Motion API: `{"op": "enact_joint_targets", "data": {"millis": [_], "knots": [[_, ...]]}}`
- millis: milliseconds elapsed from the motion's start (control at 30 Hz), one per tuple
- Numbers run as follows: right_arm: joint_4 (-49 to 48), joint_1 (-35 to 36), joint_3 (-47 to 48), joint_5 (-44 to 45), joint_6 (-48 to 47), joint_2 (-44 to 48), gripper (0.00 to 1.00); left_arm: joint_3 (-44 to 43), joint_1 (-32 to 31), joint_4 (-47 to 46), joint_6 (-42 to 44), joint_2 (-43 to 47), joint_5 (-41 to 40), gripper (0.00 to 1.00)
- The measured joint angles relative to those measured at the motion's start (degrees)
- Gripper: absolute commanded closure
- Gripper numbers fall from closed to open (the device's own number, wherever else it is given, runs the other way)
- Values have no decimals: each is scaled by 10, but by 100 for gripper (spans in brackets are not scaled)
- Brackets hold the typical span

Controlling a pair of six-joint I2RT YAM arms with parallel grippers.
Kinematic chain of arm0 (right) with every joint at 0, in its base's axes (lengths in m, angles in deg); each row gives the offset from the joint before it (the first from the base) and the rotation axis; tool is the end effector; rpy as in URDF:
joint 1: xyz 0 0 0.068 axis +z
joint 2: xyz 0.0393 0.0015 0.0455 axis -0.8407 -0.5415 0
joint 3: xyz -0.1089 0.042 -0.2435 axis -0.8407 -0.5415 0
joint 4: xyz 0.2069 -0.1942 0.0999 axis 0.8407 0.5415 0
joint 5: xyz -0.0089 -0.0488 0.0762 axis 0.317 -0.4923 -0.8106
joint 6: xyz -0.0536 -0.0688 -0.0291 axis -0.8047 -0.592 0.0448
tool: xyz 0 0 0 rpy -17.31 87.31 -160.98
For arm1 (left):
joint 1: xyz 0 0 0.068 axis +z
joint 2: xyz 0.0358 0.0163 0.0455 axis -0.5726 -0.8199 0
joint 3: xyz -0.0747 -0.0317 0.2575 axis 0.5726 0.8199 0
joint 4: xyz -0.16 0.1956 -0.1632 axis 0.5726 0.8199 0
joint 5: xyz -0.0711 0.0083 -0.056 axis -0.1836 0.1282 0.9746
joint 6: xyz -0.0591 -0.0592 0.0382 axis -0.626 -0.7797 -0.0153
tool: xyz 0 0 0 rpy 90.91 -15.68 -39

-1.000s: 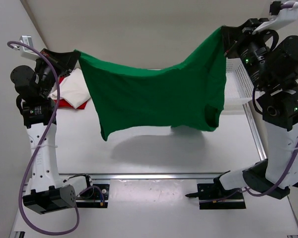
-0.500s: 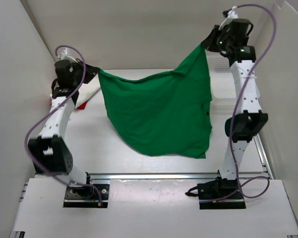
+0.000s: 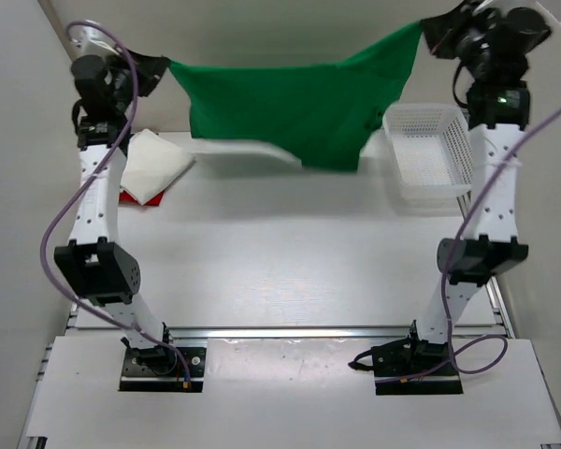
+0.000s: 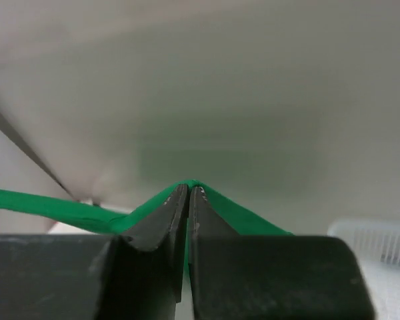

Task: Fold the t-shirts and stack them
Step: Flatten out the tshirt

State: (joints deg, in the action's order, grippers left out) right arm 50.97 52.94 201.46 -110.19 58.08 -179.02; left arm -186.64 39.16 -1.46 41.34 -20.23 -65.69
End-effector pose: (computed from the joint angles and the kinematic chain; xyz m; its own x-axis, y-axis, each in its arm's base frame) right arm 0.4755 -0.0012 0.5751 -0.0080 0.3350 -0.9422 -0.3663 0.8758 0.3145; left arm 0.4955 0.0077 0.4736 -0.1900 -0.6889 -0.6995 0.2037 0.6693 -0.7145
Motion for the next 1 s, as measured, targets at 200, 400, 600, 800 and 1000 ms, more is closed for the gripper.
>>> {"op": "enact_joint_targets", "data": {"millis": [200,400,600,800,1000], "knots": [[-30,-2,7,-14,-8,110,100,54,45,-47,-7,87,2,100],[-40,42,-268,28,-57,243,100,247,53,-89,0,155,-2,100],[-56,48,-730,46,-59,389,100,527,38,-101,38,259,-48,100],[14,68,-951,64,-49,497,100,788,38,-104,55,404,-78,100],[91,102,-1062,41,-18,655,100,908,75,-84,56,461,-60,100]]}}
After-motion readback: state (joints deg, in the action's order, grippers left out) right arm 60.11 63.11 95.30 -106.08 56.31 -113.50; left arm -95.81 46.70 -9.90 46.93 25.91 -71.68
